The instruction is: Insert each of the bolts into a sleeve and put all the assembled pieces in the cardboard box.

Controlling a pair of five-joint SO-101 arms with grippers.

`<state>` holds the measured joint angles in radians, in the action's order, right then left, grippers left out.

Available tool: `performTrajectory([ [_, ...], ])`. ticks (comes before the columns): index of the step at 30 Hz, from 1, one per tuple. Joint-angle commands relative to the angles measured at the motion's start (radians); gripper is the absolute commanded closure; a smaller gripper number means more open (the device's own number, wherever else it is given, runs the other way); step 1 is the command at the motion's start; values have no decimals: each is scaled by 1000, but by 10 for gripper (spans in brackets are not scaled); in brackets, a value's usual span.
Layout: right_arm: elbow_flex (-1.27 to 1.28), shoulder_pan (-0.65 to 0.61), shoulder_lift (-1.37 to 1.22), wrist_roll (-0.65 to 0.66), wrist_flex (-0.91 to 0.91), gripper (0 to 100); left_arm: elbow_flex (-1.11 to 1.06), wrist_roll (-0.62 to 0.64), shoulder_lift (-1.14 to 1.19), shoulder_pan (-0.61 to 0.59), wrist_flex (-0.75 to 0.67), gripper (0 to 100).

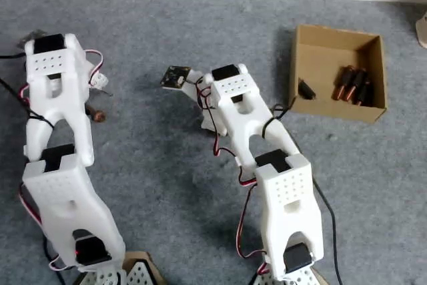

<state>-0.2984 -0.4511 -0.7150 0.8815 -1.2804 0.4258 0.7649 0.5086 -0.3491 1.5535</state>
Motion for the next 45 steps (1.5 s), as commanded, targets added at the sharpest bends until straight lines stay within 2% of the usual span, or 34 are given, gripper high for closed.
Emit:
performTrajectory([
  [1, 47, 5, -8, -8, 1, 992, 50, -94, -21, 16, 5, 761],
  [6, 47, 5, -10, -8, 1, 992, 50, -686, -19, -38, 2, 761],
  [10, 47, 5, -10, -8, 1, 992, 51, -1062, -19, -58, -8, 764],
  [14, 47, 5, -10, -8, 1, 992, 51, -1524, -22, -70, -63, 765],
  [20, 47, 5, -12, -8, 1, 992, 19, -2211, -15, -160, -140, 765],
  [24, 47, 5, -12, -3, 1, 992, 7, -2567, 2, -193, -137, 766],
  [26, 47, 5, -12, -3, 1, 992, 2, -2653, 12, -189, -135, 766],
  [35, 44, 5, -13, -6, 2, 992, 56, -2859, 142, -131, -146, 766],
  [40, 44, 5, -15, -8, 2, 992, 99, -2917, 148, -101, -141, 771],
  [45, 45, 5, -15, -8, 2, 992, 119, -2901, 137, -73, -149, 873],
])
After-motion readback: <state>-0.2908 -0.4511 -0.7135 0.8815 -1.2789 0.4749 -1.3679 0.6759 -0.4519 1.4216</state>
